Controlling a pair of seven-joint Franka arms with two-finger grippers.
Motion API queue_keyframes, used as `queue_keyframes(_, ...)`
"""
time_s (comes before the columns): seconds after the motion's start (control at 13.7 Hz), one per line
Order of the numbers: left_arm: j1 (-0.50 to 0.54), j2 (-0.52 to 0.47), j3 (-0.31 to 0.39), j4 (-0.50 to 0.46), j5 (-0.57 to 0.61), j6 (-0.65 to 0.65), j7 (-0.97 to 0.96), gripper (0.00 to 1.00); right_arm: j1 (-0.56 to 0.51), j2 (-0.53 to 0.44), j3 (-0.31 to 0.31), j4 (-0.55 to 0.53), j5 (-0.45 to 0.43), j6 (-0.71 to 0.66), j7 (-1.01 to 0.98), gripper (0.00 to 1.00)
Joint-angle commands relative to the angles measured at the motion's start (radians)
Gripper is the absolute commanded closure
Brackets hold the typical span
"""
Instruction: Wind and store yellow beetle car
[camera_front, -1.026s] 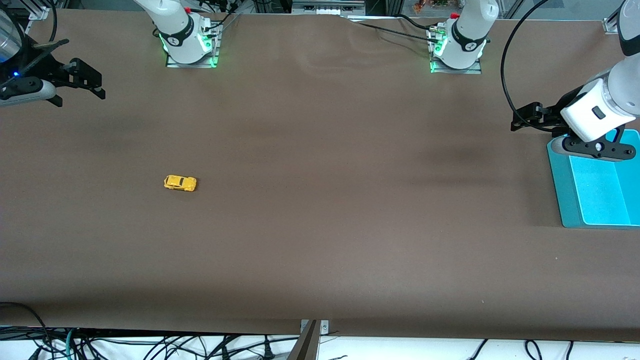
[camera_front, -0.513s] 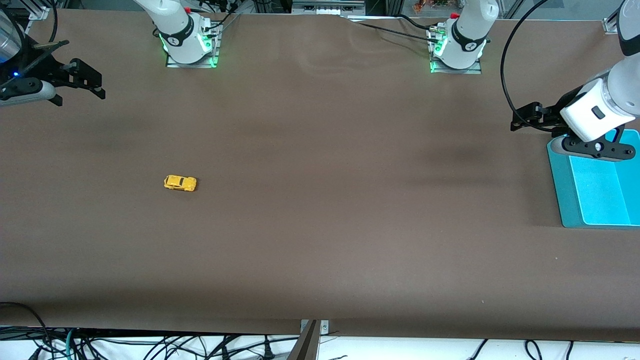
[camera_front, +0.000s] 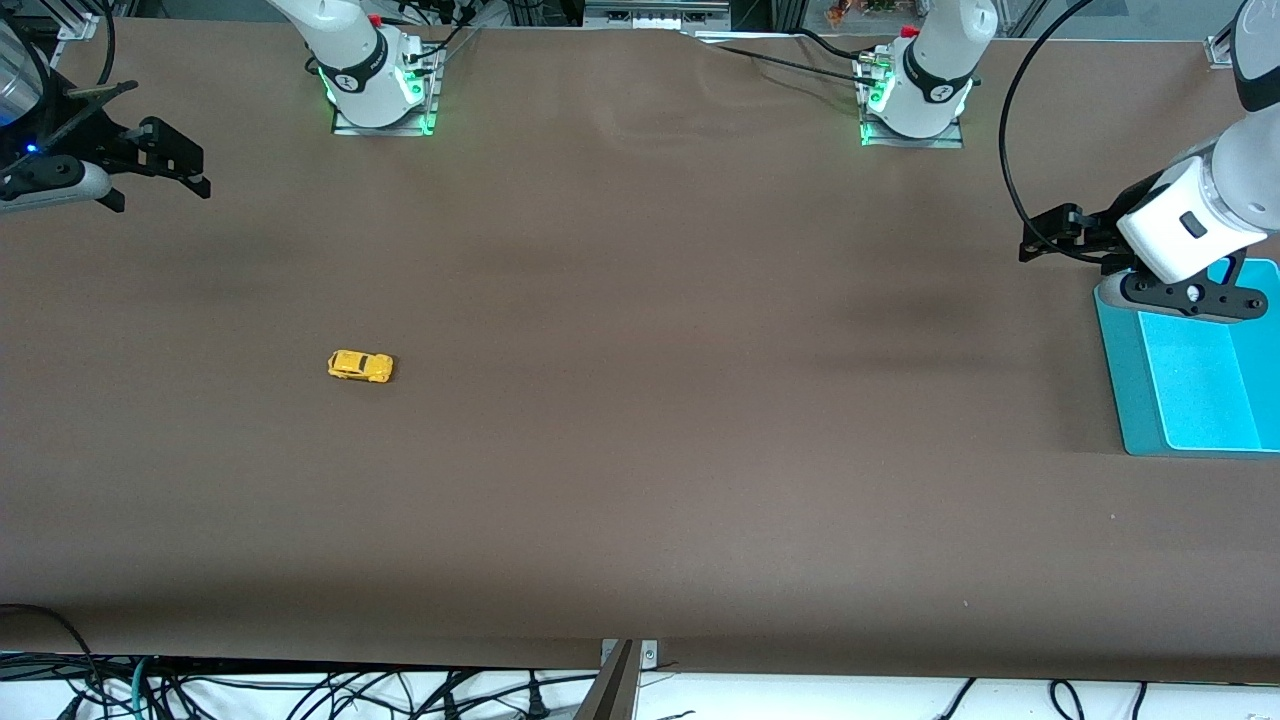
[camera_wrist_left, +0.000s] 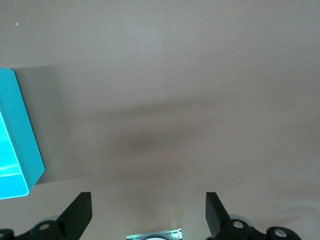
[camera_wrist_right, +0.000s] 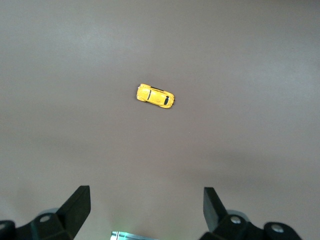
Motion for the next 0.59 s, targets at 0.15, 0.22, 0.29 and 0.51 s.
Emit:
queue_keyframes(0.15,-0.004,0.013,0.002,0.029,0.015,-0.007,0.017,0.0,-0.003,0.009,0.003,0.031,-0.016,-0.024,0.01,0.0)
queue_keyframes(0.22,-0.004,0.013,0.0,0.029,0.015,-0.007,0.017,0.0,-0.003,0.009,0.003,0.028,-0.016,-0.024,0.01,0.0)
queue_keyframes(0.29,-0.004,0.013,0.0,0.029,0.015,-0.007,0.017,0.0,-0.003,0.011,0.005,0.026,-0.016,-0.024,0.011,0.0)
queue_keyframes(0.51,-0.006,0.013,0.0,0.029,0.015,-0.007,0.017,0.0,-0.003,0.01,0.005,0.025,-0.016,-0.025,0.01,0.0)
